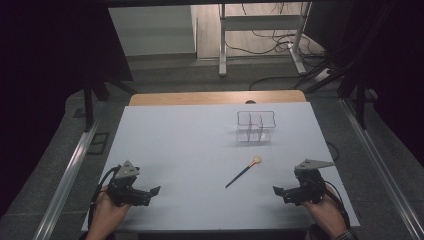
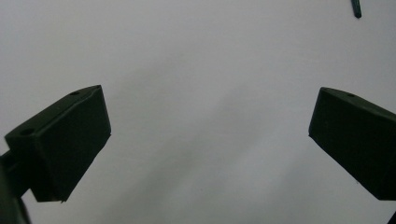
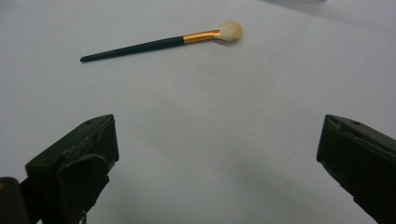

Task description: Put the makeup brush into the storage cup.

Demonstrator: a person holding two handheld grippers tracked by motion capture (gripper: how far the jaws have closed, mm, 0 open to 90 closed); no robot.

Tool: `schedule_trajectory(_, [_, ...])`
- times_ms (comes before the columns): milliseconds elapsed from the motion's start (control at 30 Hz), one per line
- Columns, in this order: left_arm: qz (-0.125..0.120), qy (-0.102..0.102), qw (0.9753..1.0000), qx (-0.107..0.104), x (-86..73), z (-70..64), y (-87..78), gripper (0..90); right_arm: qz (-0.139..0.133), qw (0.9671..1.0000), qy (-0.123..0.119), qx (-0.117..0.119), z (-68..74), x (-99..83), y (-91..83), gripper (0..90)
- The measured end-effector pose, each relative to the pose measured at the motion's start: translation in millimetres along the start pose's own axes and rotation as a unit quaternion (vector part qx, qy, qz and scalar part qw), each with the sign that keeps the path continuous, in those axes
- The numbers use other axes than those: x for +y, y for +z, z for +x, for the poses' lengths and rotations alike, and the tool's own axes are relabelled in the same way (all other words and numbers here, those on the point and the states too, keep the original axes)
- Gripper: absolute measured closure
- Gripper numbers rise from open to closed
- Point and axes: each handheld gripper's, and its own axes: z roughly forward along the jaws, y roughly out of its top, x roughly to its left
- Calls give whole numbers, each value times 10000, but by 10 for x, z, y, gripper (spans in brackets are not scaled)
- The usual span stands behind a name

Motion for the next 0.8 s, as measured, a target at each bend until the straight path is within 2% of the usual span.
schedule_trajectory(333, [143, 108, 9998, 7, 21, -3, 61, 0, 113, 9999, -65, -69, 12, 4, 55, 0])
schedule_trajectory(467, [143, 106, 9998, -13, 28, -1, 67, 0, 140, 9998, -28, -109, 14, -4, 66, 0])
schedule_trajectory(800, [115, 33, 9999, -64, 25, 25, 65, 0, 237, 9993, -140, -254, 54, -6, 103, 0])
